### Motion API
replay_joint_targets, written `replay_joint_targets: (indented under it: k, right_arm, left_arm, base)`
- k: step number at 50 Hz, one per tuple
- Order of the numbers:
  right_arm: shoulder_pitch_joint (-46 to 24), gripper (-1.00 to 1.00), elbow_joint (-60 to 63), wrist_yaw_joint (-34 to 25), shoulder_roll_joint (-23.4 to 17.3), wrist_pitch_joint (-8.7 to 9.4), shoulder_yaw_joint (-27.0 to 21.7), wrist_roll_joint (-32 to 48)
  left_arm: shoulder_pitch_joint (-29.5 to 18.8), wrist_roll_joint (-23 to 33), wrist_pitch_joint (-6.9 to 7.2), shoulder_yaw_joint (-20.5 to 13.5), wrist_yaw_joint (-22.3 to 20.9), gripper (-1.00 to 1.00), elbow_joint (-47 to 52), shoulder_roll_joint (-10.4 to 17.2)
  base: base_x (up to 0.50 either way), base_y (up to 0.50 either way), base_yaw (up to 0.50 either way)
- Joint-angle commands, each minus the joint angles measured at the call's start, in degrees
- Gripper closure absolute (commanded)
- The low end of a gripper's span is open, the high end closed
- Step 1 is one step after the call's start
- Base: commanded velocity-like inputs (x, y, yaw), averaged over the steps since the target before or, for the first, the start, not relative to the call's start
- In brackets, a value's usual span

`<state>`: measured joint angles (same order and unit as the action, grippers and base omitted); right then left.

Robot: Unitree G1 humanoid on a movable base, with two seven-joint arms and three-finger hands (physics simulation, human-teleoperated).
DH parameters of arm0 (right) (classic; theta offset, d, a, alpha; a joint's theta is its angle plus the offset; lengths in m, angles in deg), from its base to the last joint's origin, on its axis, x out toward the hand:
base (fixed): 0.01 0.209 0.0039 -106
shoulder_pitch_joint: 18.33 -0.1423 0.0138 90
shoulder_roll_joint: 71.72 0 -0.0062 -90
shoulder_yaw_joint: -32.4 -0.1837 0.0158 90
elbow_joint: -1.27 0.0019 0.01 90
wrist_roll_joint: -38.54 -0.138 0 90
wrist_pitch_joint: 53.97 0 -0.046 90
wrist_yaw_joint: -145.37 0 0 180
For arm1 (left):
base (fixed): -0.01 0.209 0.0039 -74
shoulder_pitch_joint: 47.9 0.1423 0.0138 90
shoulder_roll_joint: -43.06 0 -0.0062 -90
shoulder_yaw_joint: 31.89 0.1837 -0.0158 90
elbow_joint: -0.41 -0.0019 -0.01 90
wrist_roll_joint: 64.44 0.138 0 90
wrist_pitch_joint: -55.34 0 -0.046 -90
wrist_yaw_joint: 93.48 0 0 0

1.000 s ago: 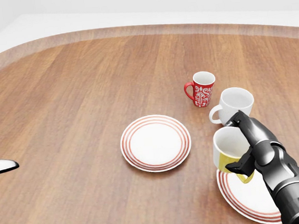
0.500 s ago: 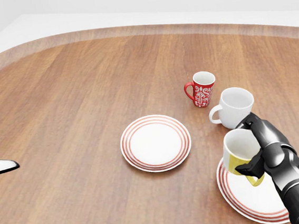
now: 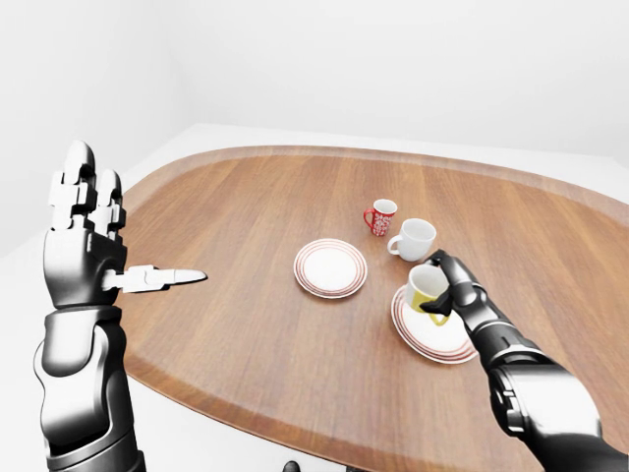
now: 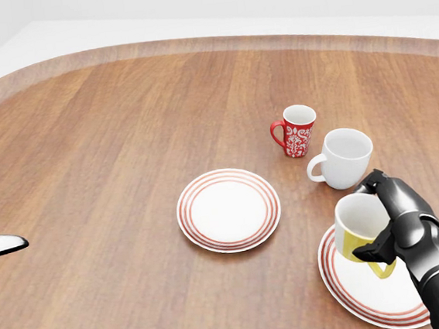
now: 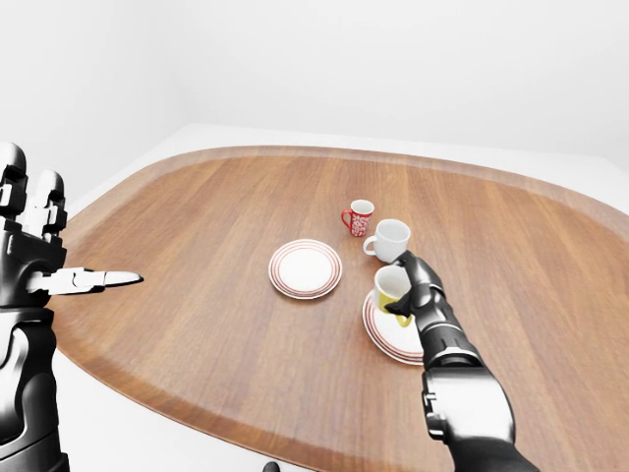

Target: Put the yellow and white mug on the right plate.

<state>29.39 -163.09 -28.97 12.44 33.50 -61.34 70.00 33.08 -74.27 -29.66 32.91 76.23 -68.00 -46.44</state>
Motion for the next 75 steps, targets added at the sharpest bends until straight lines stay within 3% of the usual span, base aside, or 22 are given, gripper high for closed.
replay_joint_targets:
  k: [1,12,14,30,75]
  right_arm:
    - [-0.2,1.0,0.14,0.51,-0.14,-0.04,-0.23,-0.5]
    - [-0.2,1.0,0.14,0.52,-0.14,-0.04,-0.22,-0.51]
    - [2.0,1.0,-2.12,3.96,-0.6,-1.45,-1.29,-1.07]
    - [3.05,1.0,-2.88,5.89,-0.31,-1.77,-2.03,-0.97]
    - [3.79,1.0,-3.51,8.03,-3.52,-0.68,-4.9,-3.1]
  left_arm:
    - [0.01,0.01,0.0,-0.01,-0.01,-1.0,0.02,-0.01]
    - [0.0,0.02,0.0,-0.01,-0.01,-1.0,0.02,-0.01]
    - [0.37,0.4,0.0,0.38,-0.07,-1.0,-0.21,-0.26]
    - [0.6,0.73,0.0,0.33,-0.28,-1.0,-0.04,-0.5]
    - [0.96,1.55,0.0,0.8,-0.52,-1.0,-0.67,-0.97]
  base:
    - [0.0,0.0,0.0]
    - [0.0,0.0,0.0]
    - [0.0,0.0,0.0]
    - [0.0,0.0,0.0]
    - [0.0,0.0,0.0]
